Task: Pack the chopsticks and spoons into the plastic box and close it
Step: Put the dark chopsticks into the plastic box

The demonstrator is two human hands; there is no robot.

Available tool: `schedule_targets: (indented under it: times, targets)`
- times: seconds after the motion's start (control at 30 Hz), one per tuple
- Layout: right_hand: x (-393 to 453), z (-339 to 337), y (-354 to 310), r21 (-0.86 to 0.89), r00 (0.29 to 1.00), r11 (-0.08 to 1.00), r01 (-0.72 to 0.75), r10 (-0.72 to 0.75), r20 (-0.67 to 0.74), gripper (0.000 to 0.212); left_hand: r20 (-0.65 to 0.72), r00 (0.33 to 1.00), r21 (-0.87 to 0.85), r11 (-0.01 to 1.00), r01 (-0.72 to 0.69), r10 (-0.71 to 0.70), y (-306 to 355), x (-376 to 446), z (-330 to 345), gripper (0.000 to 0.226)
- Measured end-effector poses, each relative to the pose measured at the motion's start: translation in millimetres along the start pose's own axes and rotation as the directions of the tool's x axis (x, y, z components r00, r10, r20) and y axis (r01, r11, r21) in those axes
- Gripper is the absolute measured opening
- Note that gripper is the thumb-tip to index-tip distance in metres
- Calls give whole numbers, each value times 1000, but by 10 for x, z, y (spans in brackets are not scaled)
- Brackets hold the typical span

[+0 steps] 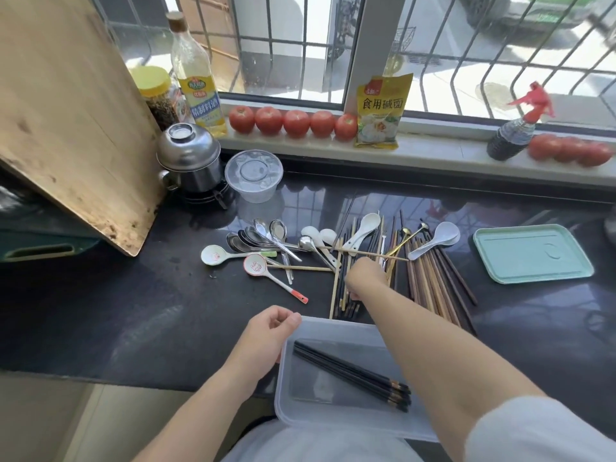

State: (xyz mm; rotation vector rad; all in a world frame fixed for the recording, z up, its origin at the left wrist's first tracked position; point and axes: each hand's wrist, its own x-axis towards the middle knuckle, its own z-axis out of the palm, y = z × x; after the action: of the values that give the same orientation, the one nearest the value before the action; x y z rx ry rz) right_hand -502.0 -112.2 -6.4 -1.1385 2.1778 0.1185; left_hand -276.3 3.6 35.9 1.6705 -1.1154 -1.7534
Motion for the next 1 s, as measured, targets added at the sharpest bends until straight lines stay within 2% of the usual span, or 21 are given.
schedule_targets:
  times: [0.07, 0.2, 0.3, 0.43, 0.53, 0.63, 0.73, 0.8, 0.9, 1.0]
  targets:
    - [-11, -14, -30, 13, 1000, 1000, -3, 3, -20, 2, -6, 1000, -5, 1000, 2, -2, -2, -3, 7, 22]
    - [12, -98, 58, 74, 1000, 997, -5, 3, 18, 15, -2, 1000, -39, 999, 20, -21, 15, 4, 16, 21]
    - [-38, -248, 133, 232, 991, 971, -51, 21, 130, 20, 16, 999, -53, 998, 32, -32, 33, 18, 21, 23]
    - [-367, -715, 428, 402, 960, 911, -91, -27, 280, 14, 50, 999, -33, 999, 19, -17, 6, 23, -11, 24]
    - [-826, -1049, 816, 495, 889, 866, -69, -171, 425, 18, 64, 998, -2, 1000, -8, 8, -11, 42, -26, 23]
    - [-1320, -1159, 1091, 548, 822, 832, 92, -374, 430, 14, 77, 997, -9, 1000, -22, 23, 22, 71, -21, 23]
    - [-1617, -984, 1142, 437, 787, 849, 296, -476, 393, 8, 82, 997, -28, 1000, 7, -5, 80, 98, -10, 22]
    - [-1604, -717, 1181, 253, 773, 890, 379, -455, 441, 13, 117, 991, -83, 994, 74, -63, 102, 110, -23, 19]
    - [-1402, -280, 1290, -150, 821, 882, 447, -338, 460, 25, 174, 978, -122, 983, 137, -114, 110, 97, -63, 17]
    - [-1302, -12, 1217, -368, 862, 810, 456, -301, 407, 13, 147, 983, -137, 982, 132, -111, 103, 85, -50, 17]
